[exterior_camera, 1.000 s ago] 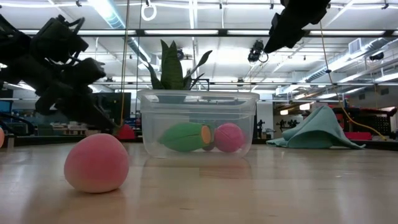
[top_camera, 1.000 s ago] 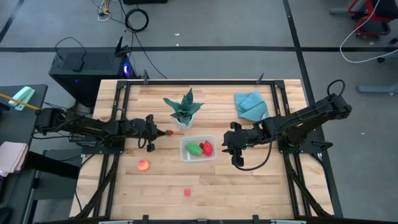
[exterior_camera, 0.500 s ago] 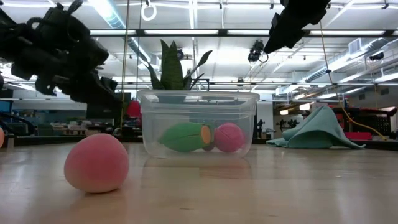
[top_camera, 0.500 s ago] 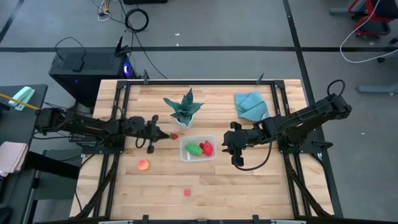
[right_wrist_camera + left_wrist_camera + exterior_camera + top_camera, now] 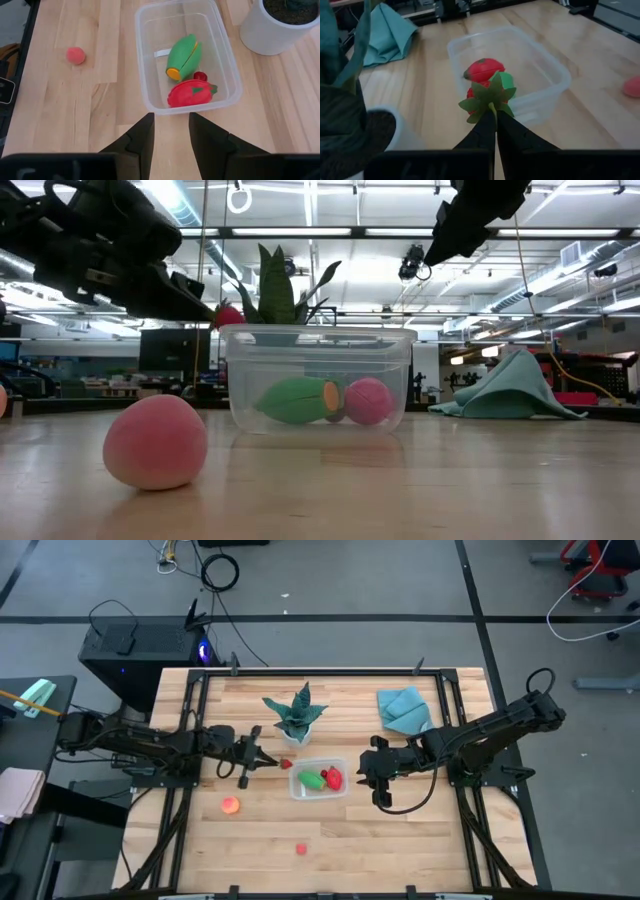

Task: Pick and placing Produce into tupperware
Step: Put the strawberry into the transparent container

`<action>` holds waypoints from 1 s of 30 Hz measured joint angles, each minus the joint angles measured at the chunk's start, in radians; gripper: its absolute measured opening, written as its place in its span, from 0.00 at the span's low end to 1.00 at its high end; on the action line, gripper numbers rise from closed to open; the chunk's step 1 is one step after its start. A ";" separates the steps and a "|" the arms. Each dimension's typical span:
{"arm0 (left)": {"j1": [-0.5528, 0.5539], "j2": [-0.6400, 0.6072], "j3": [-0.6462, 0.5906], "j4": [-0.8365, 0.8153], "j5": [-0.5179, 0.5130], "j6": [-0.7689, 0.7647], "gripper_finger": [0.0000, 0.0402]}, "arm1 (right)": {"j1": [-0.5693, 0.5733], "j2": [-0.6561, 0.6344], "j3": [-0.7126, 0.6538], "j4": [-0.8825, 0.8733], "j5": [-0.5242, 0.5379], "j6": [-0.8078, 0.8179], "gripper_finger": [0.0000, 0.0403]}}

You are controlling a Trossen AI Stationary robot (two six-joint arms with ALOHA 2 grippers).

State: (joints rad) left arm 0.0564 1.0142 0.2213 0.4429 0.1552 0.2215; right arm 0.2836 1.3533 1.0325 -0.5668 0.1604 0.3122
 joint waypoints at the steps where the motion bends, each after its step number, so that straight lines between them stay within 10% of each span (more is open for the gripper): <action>1: -0.005 0.000 0.003 0.001 0.000 0.000 0.02 | 0.000 0.000 0.000 0.000 0.000 0.000 0.32; 30: -0.036 0.173 0.034 0.207 0.041 -0.027 0.02 | -0.028 0.000 0.000 0.026 0.000 0.000 0.32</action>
State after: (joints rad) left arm 0.0204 1.1867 0.2556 0.6496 0.1959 0.1946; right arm 0.2554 1.3533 1.0328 -0.5407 0.1604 0.3122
